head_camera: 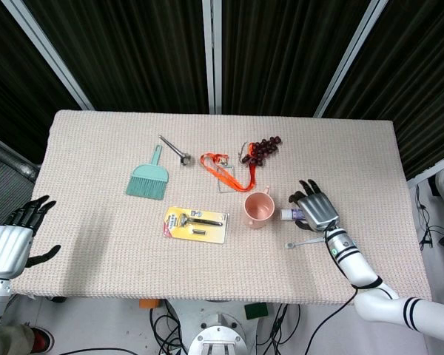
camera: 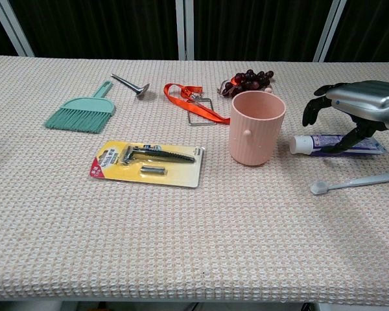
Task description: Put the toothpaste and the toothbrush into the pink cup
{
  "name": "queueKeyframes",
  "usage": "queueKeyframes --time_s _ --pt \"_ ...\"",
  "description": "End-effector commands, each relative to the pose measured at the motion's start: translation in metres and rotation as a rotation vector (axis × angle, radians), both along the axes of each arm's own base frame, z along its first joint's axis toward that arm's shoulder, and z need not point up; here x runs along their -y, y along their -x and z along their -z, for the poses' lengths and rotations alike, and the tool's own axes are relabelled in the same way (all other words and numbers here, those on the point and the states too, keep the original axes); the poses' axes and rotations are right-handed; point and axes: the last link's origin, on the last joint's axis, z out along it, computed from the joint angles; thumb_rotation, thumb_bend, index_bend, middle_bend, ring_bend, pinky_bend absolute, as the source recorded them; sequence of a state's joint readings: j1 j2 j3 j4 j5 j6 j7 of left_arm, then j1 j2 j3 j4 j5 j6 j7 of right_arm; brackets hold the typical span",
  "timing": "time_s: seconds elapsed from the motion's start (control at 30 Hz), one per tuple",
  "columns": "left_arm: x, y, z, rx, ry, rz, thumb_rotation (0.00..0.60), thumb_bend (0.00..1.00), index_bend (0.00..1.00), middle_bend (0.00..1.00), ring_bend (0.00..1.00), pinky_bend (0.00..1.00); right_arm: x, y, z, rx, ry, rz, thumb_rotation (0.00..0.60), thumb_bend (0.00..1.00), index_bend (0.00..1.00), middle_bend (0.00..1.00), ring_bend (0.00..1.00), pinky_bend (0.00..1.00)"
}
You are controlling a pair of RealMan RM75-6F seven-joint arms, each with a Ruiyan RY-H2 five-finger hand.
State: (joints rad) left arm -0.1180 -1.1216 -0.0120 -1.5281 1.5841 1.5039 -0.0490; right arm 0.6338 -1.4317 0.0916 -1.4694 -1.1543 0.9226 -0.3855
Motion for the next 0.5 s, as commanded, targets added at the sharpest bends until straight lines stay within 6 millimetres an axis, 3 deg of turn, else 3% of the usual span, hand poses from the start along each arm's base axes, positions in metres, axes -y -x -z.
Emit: queueKeyframes --time_s 0.03,0.5 --pt "0.0006 0.0004 0.0001 -0.001 0.001 -0.004 0.579 0.14 0.13 0.08 0.11 0.22 -0.0004 0.0011 -0.0003 -0.002 0.0 0.001 0.6 0.58 0.37 0.32 0.0 0.0" --pt "0.0014 0.0016 0.0001 -0.001 0.001 -0.007 0.58 0.15 0.13 0.08 0.11 0.22 0.0009 -0.0017 0.0073 -0.003 -0.011 -0.006 0.6 0.58 0.37 0.34 0.01 0.0"
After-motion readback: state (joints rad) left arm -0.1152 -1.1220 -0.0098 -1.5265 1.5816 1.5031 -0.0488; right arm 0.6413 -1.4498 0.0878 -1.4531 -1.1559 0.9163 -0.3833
